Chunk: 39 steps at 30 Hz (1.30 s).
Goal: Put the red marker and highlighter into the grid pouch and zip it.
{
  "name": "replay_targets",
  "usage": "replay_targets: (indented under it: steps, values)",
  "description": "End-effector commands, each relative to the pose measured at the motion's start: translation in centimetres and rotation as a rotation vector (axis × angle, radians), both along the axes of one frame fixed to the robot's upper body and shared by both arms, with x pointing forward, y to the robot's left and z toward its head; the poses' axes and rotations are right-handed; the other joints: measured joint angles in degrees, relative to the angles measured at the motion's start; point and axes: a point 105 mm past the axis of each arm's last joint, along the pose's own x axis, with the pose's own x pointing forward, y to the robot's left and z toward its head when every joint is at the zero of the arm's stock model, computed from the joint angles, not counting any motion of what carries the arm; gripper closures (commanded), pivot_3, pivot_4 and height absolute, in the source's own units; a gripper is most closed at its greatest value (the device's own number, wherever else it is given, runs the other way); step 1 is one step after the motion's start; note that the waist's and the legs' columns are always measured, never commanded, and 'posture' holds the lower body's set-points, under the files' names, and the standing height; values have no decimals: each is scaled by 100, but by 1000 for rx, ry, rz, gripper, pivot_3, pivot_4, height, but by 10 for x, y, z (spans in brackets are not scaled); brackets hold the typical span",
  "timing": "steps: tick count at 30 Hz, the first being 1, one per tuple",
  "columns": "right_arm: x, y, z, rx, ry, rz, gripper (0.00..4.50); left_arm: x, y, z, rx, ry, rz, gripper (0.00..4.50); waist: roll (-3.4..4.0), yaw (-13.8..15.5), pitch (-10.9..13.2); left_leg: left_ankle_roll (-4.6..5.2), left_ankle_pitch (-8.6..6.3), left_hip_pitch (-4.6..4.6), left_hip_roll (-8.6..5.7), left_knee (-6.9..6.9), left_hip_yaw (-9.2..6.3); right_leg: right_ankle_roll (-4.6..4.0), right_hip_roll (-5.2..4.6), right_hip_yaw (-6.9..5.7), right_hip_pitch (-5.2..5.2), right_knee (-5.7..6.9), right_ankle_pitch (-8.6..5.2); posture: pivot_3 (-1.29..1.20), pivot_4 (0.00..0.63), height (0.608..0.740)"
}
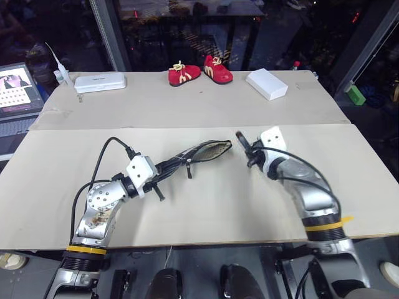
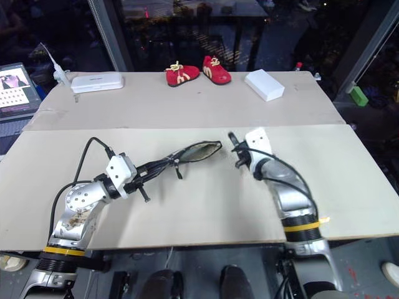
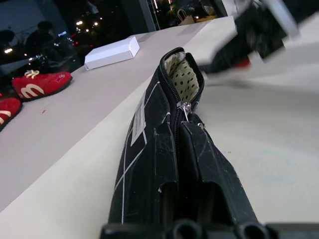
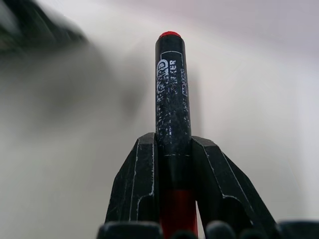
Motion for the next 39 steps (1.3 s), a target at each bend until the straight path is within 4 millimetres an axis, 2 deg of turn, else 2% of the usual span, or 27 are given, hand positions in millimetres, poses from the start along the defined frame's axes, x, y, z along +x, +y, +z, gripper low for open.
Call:
replay_targets:
  steps: [1, 3, 6, 10, 13, 19, 25, 35, 39]
  values:
    - [-28, 24, 47, -223, -297, 296, 3923, 0, 1, 13, -11, -51, -11, 4500, -1, 5, 0, 0, 0, 1, 0, -2, 0, 2, 1, -1, 1, -1, -1, 0, 150, 740]
    - [-39, 25, 40, -409, -344, 415, 3923, 1, 0, 13, -10, -51, -14, 4500, -2, 7, 0, 0, -1, 4, 1, -5, 0, 6, 2, -3, 5, -3, -4, 0, 150, 740]
    - [-40, 18, 35, -583, -400, 471, 3923, 1, -1, 14, -11, -52, -16, 4500, -6, 11, 3, 0, -1, 8, -1, -6, 5, 6, 0, -2, 9, -6, -4, 0, 150, 740]
    - [-37, 16, 40, -648, -463, 502, 3923, 1, -2, 15, -12, -54, -20, 4500, -8, 1, 4, 0, 0, 12, -2, -4, 13, 5, -2, 5, 11, -7, -3, 0, 150, 740]
    - [-35, 19, 36, -697, -488, 527, 3923, 1, -3, 15, -14, -55, -21, 4500, -8, 1, 4, 0, 0, 13, 1, -4, 14, 4, 1, 6, 9, -4, -3, 0, 150, 740]
    - [-32, 28, 22, -750, -512, 570, 3923, 1, -5, 16, -16, -56, -24, 4500, -8, 17, 4, 0, 0, 11, -1, -4, 15, 4, -4, 5, 10, -6, -3, 0, 150, 740]
    - [-27, 20, 4, -852, -500, 592, 3923, 2, -5, 19, -21, -63, -22, 4500, -8, 21, 4, 0, 0, 12, -1, -4, 16, 4, -4, 5, 11, -6, -3, 0, 150, 740]
    - [-21, 56, 3, -860, -572, 675, 3923, 1, -7, 18, -20, -61, -29, 4500, -8, -7, 4, -1, 1, 19, 2, -4, 21, 2, -1, 9, 10, 2, -2, 0, 150, 740]
    - [-27, 75, -4, -868, -597, 761, 3923, 1, -8, 19, -23, -61, -32, 4500, -8, 10, 4, -1, 0, 15, 1, -4, 21, 2, -3, 8, 10, -2, -2, 0, 150, 740]
